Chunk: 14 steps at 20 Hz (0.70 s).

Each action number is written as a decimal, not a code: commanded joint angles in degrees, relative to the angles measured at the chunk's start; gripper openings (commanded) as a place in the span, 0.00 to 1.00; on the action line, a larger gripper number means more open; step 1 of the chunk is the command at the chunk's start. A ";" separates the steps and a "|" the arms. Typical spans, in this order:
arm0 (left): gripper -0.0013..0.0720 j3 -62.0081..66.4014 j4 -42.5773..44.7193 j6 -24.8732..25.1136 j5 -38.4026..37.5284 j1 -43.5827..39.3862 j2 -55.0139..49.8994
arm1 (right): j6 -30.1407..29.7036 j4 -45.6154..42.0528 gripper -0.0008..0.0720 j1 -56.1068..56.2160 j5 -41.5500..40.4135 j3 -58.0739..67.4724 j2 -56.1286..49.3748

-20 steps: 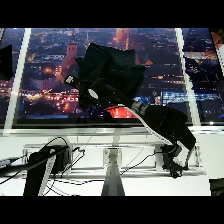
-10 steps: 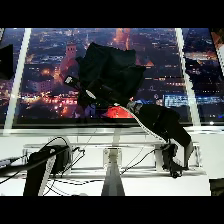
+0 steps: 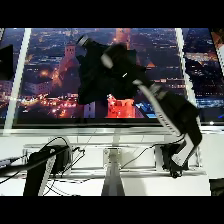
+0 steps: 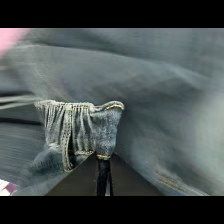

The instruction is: Fold the clothes and pants, and hang the long-sleeved shirts on hangers.

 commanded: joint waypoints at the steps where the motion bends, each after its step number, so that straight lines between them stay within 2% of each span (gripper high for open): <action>1: 0.65 -1.86 0.28 -1.79 -0.26 0.07 -0.02 | 0.50 -0.09 0.05 -11.82 7.21 1.57 7.28; 4: 0.65 -8.02 0.66 -6.95 -0.94 0.07 -0.02 | 3.45 0.09 0.05 -24.98 12.26 1.55 12.70; 7: 0.65 -17.33 -2.03 -15.21 -4.87 -0.46 -0.02 | 4.87 5.29 0.05 -36.33 18.78 1.57 15.08; 10: 0.65 -27.87 -8.72 -14.51 -7.63 -5.03 -1.11 | 4.87 14.95 0.05 -42.25 21.09 1.55 15.13; 12: 0.68 -32.59 -8.85 -14.01 -7.85 -11.26 -3.58 | 4.85 16.65 0.05 -42.66 20.55 1.55 15.13; 14: 0.71 -34.23 -8.83 -7.69 -6.45 -19.04 -7.45 | 4.83 16.72 0.05 -42.16 20.41 1.55 15.08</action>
